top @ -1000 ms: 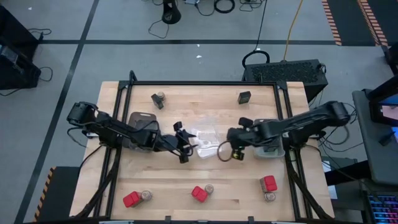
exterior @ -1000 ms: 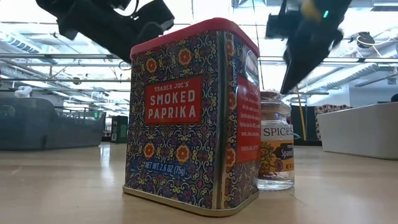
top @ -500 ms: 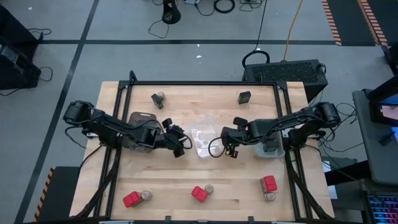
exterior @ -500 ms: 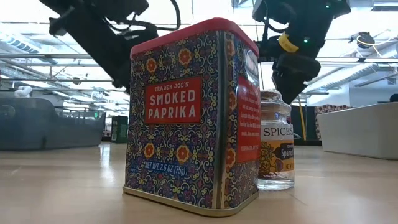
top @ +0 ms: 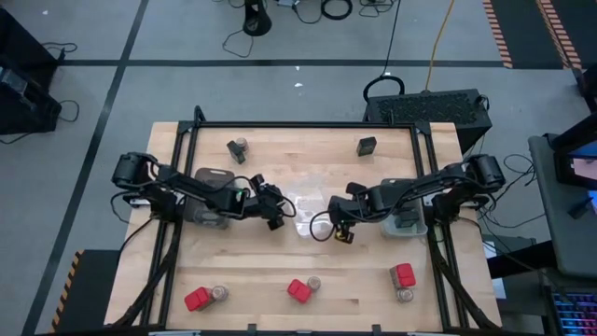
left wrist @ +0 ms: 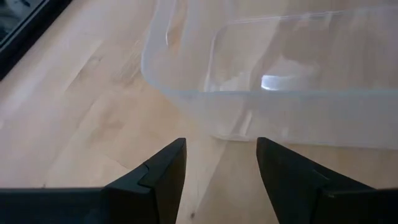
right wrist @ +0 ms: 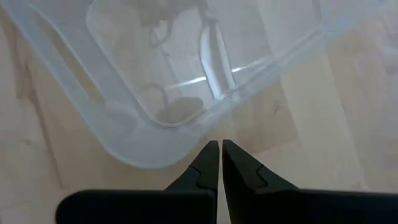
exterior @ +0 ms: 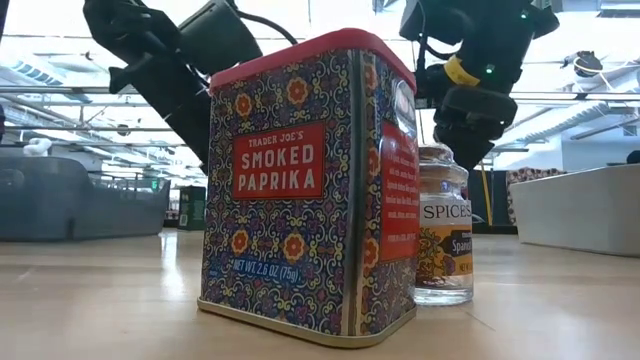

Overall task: Sort spices by type
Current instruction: Adjust the transparent bin on the table, then put the black seasoning can into the gray bin

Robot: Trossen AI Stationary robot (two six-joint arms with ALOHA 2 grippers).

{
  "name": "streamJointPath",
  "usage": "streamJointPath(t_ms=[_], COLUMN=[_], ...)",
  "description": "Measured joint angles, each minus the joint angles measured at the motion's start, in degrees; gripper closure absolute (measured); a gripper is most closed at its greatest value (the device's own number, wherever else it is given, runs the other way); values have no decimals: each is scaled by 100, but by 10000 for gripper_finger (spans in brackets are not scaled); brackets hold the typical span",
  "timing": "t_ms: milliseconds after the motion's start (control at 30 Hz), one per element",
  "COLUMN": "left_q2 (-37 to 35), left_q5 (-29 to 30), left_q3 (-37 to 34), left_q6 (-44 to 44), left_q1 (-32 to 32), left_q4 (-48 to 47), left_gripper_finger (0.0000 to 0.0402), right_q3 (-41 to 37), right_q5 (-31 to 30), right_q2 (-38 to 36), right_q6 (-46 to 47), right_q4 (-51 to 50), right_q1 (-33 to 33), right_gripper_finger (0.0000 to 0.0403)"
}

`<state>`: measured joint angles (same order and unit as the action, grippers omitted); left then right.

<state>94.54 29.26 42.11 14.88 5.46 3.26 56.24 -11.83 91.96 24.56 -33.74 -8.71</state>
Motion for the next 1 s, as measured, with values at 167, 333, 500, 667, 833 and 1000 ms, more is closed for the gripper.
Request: streamJointPath(t_ms=[167,333,500,667,833,1000], left_q2=[0,-2,-1,-2,-2,-67], left_q5=[-3,-7,-7,-7,-27,-74], left_q3=[0,4,3,4,4,2], left_q6=[-72,-77,-77,-77,-146,-270], left_q1=[-92,-172,-223,-236,-236,-207], left_q4=[202,244,242,242,228,184], left_gripper_finger=[200,200,200,200,200,200], right_q3=[1,-1,1,1,15,460], right_q5=[23,64,265,325,323,306], right_q2=[46,46,46,46,46,46], right_q6=[-11,2,-10,-24,-125,-293], right_q4=[252,374,658,812,560,-538], right_q1=[-99,-216,-309,-352,-352,-281], right_gripper_finger=[403,403,403,403,403,403])
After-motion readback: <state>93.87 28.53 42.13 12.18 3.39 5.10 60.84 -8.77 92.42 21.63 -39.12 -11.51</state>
